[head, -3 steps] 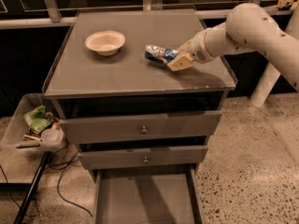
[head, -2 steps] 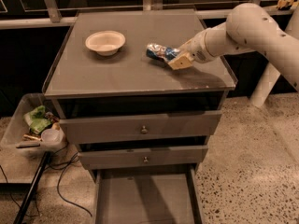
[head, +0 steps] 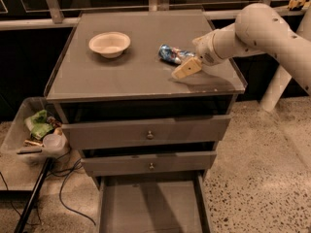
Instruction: Pick redbull can from bottom drawer and place on counter
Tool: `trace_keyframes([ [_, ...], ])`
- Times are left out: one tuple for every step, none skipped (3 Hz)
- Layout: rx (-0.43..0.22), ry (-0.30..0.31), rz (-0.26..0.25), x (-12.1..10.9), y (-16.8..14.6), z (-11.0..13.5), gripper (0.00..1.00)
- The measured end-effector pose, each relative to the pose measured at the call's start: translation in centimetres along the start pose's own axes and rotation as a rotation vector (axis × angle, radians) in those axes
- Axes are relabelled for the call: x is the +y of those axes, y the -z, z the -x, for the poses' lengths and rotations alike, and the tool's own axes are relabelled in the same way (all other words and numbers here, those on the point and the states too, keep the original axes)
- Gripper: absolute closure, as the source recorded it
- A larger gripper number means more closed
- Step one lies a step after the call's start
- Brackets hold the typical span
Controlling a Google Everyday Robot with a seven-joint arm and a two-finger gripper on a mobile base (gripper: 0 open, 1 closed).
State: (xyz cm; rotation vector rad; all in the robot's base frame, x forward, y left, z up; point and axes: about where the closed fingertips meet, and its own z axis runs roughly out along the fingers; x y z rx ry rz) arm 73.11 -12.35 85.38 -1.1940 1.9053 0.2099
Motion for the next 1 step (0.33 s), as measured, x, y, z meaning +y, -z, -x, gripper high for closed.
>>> trace_keyframes([
  [0.000, 0.000, 0.000, 0.00, 0.00, 0.00, 0.00],
])
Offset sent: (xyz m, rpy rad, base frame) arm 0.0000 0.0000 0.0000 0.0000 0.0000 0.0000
